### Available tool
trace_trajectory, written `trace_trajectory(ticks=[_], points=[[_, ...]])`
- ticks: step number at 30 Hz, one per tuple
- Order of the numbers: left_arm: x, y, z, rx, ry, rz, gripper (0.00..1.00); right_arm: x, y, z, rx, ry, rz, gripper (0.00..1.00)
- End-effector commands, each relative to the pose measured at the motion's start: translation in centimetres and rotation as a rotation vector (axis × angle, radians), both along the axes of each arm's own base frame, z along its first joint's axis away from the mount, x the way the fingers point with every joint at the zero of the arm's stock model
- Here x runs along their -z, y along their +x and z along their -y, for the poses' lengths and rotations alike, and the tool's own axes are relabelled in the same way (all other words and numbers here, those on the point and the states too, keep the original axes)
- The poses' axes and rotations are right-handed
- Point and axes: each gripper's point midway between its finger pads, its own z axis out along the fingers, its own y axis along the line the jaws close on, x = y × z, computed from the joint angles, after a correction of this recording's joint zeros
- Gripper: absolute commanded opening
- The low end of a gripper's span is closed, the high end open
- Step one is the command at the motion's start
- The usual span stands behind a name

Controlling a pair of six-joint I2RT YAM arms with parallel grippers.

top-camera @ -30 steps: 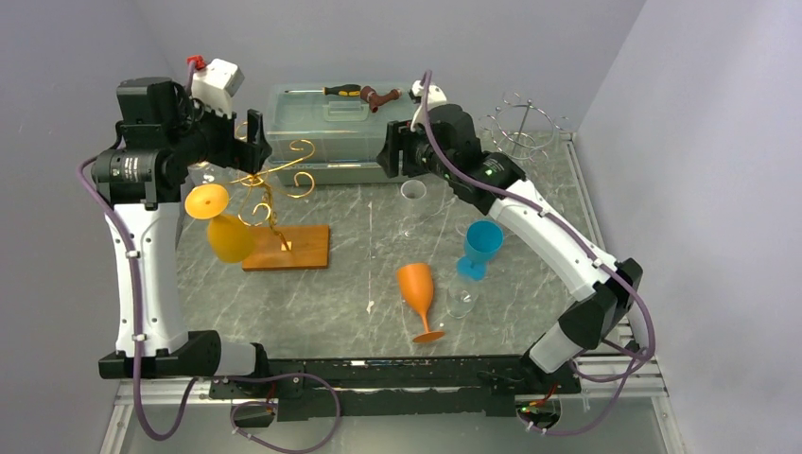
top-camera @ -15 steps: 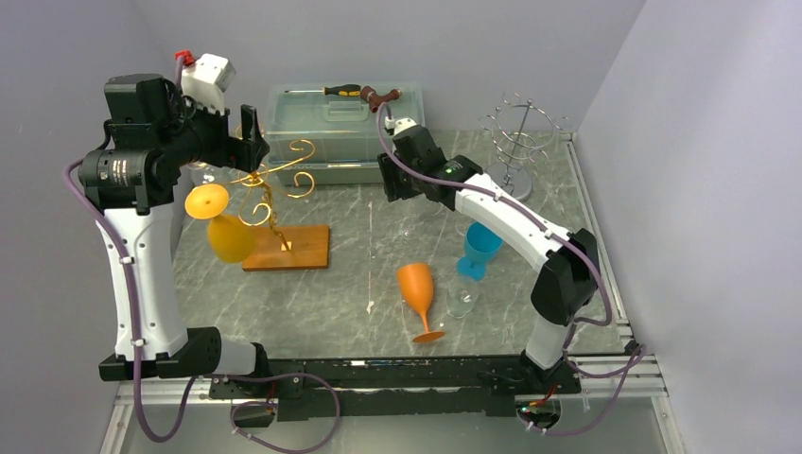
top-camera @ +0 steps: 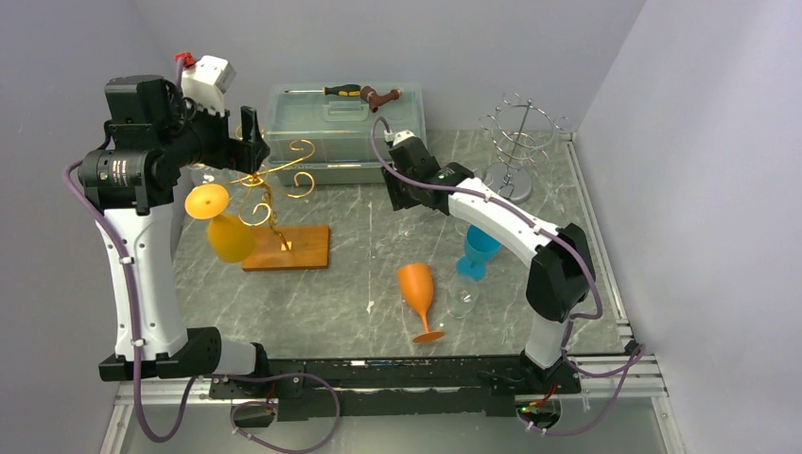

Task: Place the wine glass upside down on the wine glass rack
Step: Pick up the wine glass at the center of the board.

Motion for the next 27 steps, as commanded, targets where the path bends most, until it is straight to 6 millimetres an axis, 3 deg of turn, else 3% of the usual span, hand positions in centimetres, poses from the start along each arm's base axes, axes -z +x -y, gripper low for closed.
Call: trace_trajectory(ticks=[1, 4, 7, 9, 14, 18, 27], points=[[-1.1, -1.0, 0.4, 0.013, -0.027, 0.015, 0.99, 1.0, 0.3, 0.5, 0.022, -0.036, -0.009, 0.45], [-1.1, -1.1, 0.4, 0.016, -0.026, 0.012, 0.99, 1.0, 0.5, 0.1, 0.011, -0.036, -0.012, 0.32], [-1.2, -1.3, 0.4, 0.018, -0.023, 0.015, 0.99, -0.4, 0.9, -0.2, 0.002, -0.021, 0.011, 0.19], [-1.3, -1.4, 0.5, 0.020, -0.022, 0.019, 0.99, -2.0, 1.0, -0.5, -0.006, 0.008, 0.030, 0.00], [-1.5, -1.8, 0.8, 0.037, -0.031, 0.025, 1.00, -6.7, 0.3, -1.8, -0.066, 0.125, 0.071, 0.00], [-1.6, -1.8, 1.2, 0.057, -0.043, 0.022, 0.99, -12.6, -1.3, -2.3, -0.124, 0.250, 0.135, 0.00], [-1.5, -2.5, 3.2, 0.156, -0.110, -0.005, 0.99, -29.0, -8.0, -0.8, -0.272, 0.590, 0.379, 0.00]])
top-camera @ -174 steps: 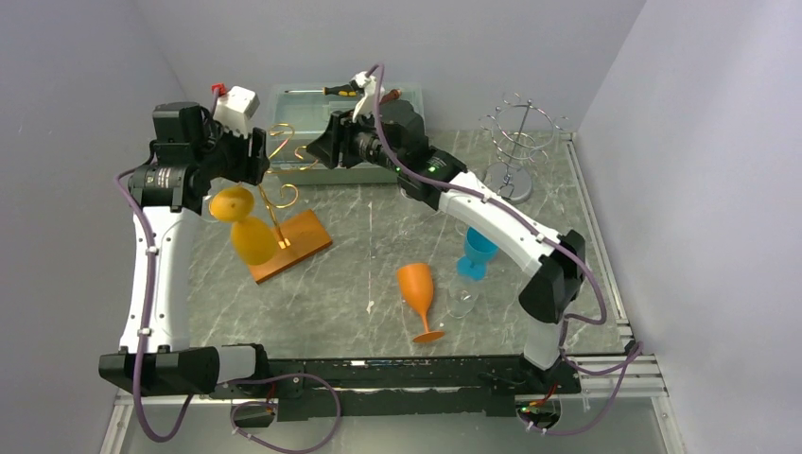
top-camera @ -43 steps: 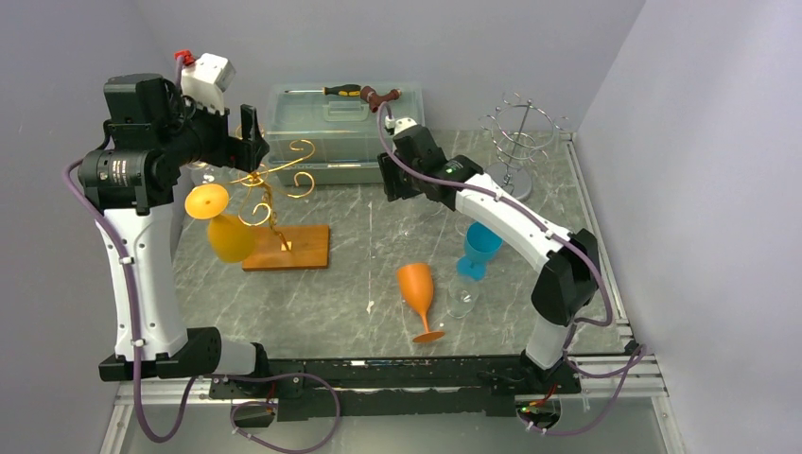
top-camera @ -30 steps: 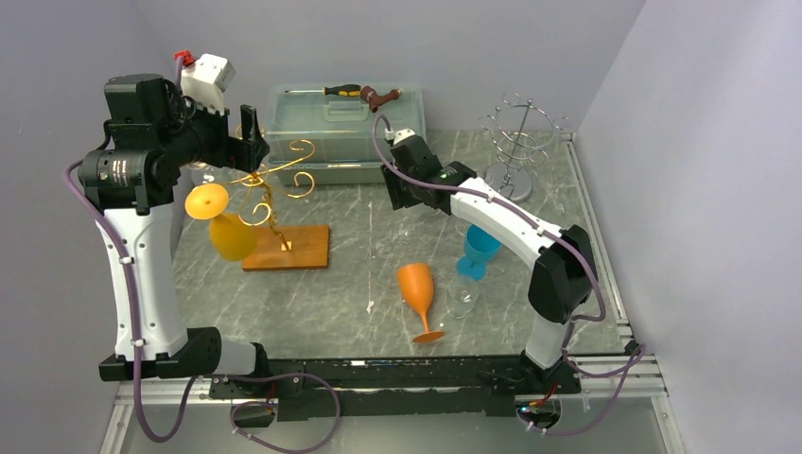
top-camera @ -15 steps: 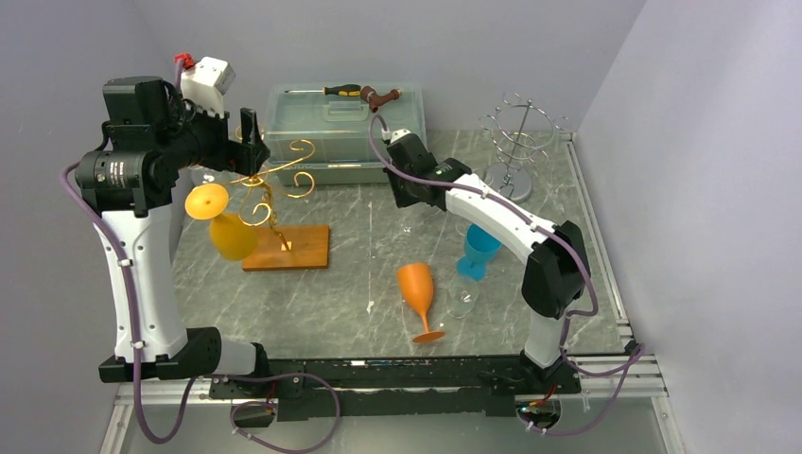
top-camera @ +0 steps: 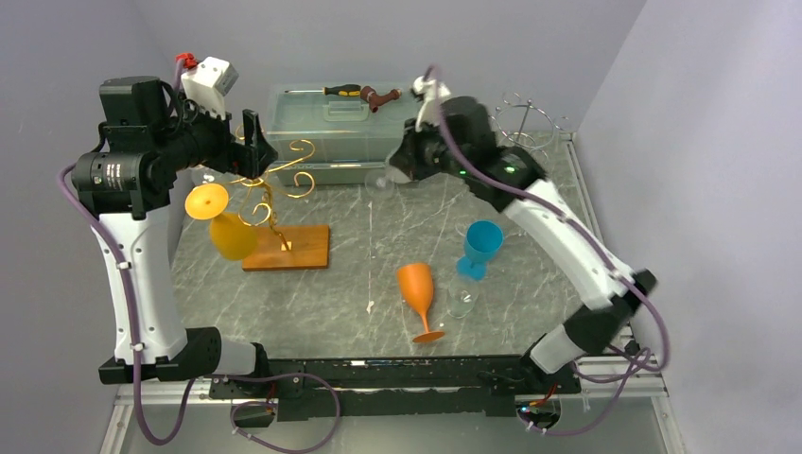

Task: Place the wine glass upside down on the wine glass rack
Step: Pick up the wine glass at the center of the board, then turn the wine glass upside down at the wine rack.

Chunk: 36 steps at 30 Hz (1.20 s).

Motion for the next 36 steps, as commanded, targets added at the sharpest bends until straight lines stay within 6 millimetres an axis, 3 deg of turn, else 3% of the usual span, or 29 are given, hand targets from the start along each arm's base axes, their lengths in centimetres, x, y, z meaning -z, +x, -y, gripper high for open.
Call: trace_trajectory(ticks=[1, 5, 8, 12, 22, 32, 36], points=[[-0.9, -0.9, 1.5, 0.066, -0.067, 0.004, 0.99, -14.9, -4.6, 1.1, -0.104, 0.334, 0.264, 0.00], [-0.6, -1.3, 2.5, 0.115, -0.113, -0.020, 0.97, -20.2, -7.5, 1.8, -0.174, 0.493, 0.372, 0.00], [-0.5, -1.4, 3.3, 0.152, -0.153, -0.044, 0.96, -22.7, -8.8, 2.1, -0.205, 0.567, 0.428, 0.00], [-0.7, -1.4, 4.8, 0.223, -0.221, -0.074, 0.96, -24.7, -9.7, 1.9, -0.249, 0.629, 0.457, 0.00], [-1.2, -2.8, 7.2, 0.369, -0.281, -0.077, 0.99, -25.3, -9.7, 0.2, -0.316, 0.703, 0.437, 0.00], [-0.6, 0.5, 6.3, 0.294, -0.245, -0.031, 0.99, -24.2, -10.8, -2.0, -0.412, 0.759, 0.366, 0.00], [-1.1, 0.8, 6.7, 0.301, -0.281, -0.034, 0.87, -23.7, -11.1, -2.9, -0.430, 0.758, 0.351, 0.00]])
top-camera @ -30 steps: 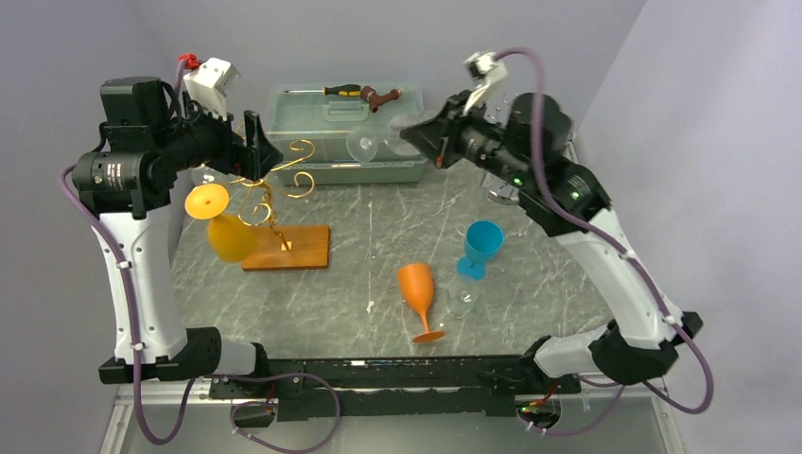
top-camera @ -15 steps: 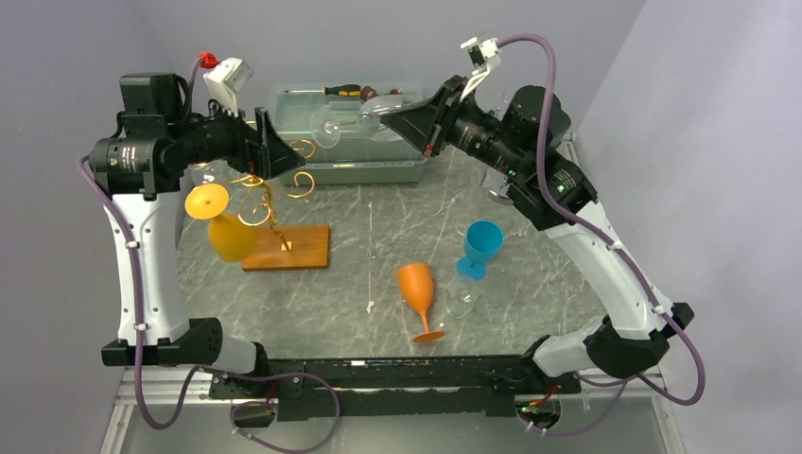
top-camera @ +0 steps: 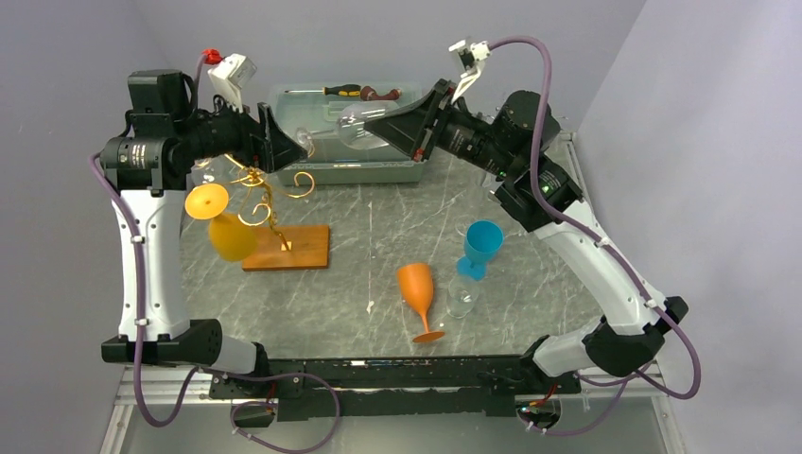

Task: Place the wine glass upside down on the wine glass rack
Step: Turn the wine glass upside down at the wine rack.

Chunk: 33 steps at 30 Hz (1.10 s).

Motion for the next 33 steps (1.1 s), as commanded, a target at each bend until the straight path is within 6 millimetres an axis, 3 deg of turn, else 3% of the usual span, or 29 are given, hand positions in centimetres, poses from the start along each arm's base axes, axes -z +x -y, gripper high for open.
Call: trace_trajectory(ticks=[1, 5, 14, 20, 22, 24, 31, 33], points=[[-1.6, 0.7, 0.5, -0.002, -0.046, 0.038, 0.81, -2.7, -1.6, -0.4, -0.053, 0.085, 0.078, 0.00], [-1.2, 0.9, 0.4, 0.000, -0.043, 0.024, 0.54, -2.1, -1.9, -1.2, -0.069, 0.077, 0.072, 0.00], [-1.3, 0.5, -0.1, 0.001, 0.013, 0.077, 0.02, -1.2, -2.5, -2.0, -0.104, 0.084, 0.089, 0.00], [-3.1, 0.7, -1.3, -0.017, 0.125, 0.252, 0.00, 1.3, -2.3, -2.4, -0.108, 0.018, 0.014, 0.47], [-3.8, 1.1, -2.0, -0.037, 0.187, 0.327, 0.00, 2.4, -2.5, -2.2, -0.108, -0.021, -0.004, 0.59], [-4.7, 1.6, -2.9, -0.061, 0.259, 0.413, 0.00, 3.5, -2.6, -1.9, -0.101, -0.067, -0.022, 0.68], [-8.5, 1.3, -4.0, -0.097, 0.353, 0.610, 0.00, 6.7, -2.8, 0.2, -0.040, -0.227, -0.070, 0.82], [-9.6, 0.4, -3.7, -0.080, 0.362, 0.678, 0.00, 7.1, -2.7, 0.8, -0.021, -0.268, -0.071, 0.98]])
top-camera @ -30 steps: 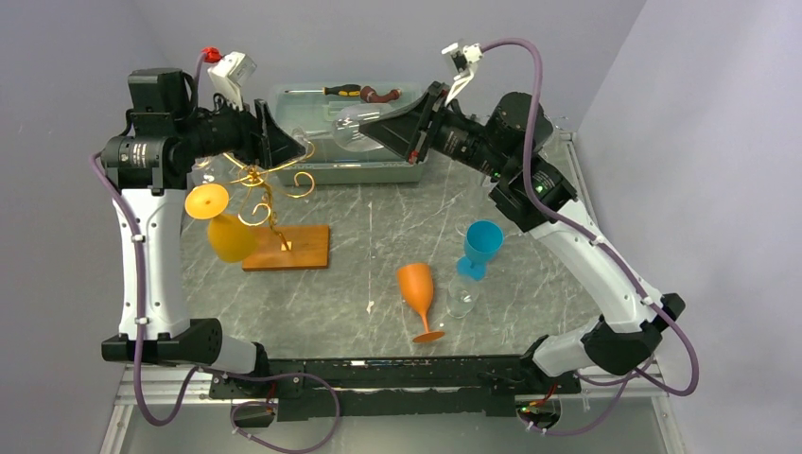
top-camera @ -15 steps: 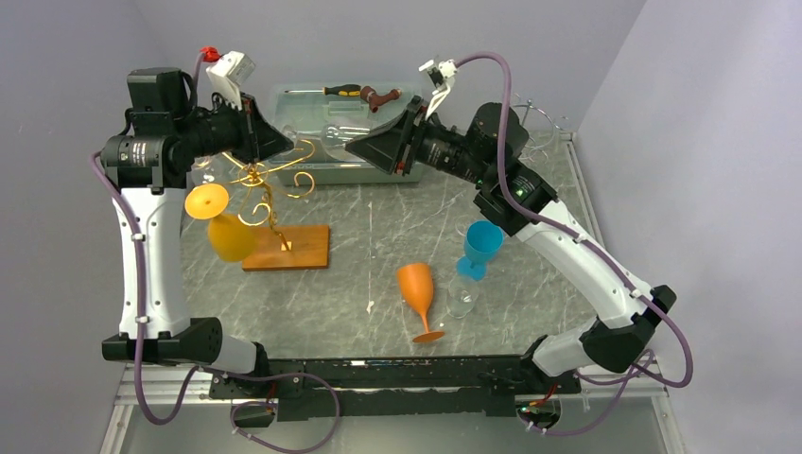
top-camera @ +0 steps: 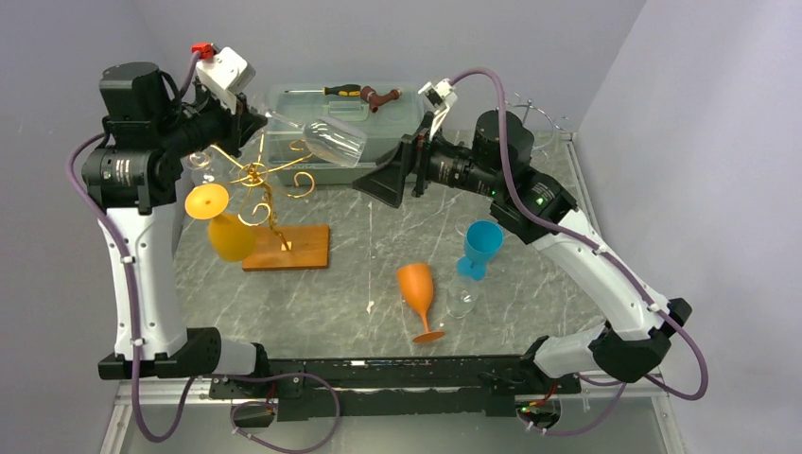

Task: Place the wine glass upside down on the wine glass rack
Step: Turn the wine glass upside down at the wine rack.

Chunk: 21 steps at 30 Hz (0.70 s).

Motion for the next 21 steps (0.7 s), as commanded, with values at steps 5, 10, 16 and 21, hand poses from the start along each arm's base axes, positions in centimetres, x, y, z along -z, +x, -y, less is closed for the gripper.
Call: trace_trajectory(ticks=[5, 10, 16, 21], points=[[-7.5, -4.5, 0.9, 0.101, 0.116, 0.411, 0.00, -0.6, -0.8, 3.2, 0.053, -0.121, 0.062, 1.00], [-8.3, -6.4, 1.7, 0.175, 0.159, 0.496, 0.00, -1.5, -1.1, 3.4, 0.041, -0.118, 0.088, 1.00], [-8.6, -9.4, 2.9, 0.287, 0.238, 0.640, 0.00, -2.1, -1.6, 3.0, -0.005, -0.108, 0.122, 1.00], [-7.9, -10.8, 3.4, 0.343, 0.298, 0.701, 0.00, -3.3, -2.2, 2.7, -0.040, -0.060, 0.172, 1.00]])
